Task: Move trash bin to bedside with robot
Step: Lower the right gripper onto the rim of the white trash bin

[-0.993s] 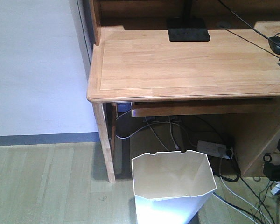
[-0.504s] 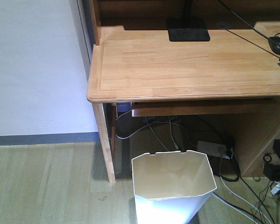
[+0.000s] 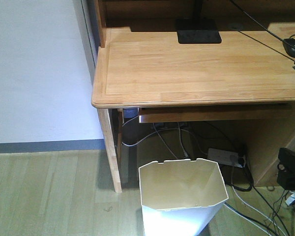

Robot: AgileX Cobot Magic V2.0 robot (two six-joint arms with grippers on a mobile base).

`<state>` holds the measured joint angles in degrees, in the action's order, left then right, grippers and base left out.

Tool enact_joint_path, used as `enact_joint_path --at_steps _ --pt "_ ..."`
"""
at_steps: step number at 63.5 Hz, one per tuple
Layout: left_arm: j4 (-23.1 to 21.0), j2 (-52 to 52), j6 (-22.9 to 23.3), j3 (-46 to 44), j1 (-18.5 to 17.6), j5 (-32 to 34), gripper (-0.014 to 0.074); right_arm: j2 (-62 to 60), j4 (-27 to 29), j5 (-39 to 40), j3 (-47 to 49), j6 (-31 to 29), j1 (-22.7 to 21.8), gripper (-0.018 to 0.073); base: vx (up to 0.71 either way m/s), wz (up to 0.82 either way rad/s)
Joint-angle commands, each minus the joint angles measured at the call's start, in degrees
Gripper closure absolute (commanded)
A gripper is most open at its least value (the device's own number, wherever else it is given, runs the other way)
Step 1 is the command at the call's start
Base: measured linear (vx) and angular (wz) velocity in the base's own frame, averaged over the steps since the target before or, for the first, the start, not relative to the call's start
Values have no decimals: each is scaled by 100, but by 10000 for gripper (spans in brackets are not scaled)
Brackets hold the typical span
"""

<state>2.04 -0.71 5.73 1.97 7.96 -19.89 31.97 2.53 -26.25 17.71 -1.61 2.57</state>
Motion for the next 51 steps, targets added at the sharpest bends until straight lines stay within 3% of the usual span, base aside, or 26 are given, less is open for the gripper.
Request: enact_joint_path --at_steps 1,20,32,41,51 --pt "-13 -81 25 19 -17 376 603 127 104 243 236 126 -23 115 0 0" --pt "-13 -81 25 19 -17 376 603 1652 186 -481 1035 120 -23 115 0 0" --pt "-13 -81 25 19 -17 376 603 2799 345 -537 1373 -2 -23 115 0 0" --pt "-13 -81 25 19 -17 376 603 3517 681 -517 1588 -622 -65 115 0 0" --pt "-13 -81 25 19 -17 376 603 4181 1311 -414 1721 -1375 -504 115 0 0"
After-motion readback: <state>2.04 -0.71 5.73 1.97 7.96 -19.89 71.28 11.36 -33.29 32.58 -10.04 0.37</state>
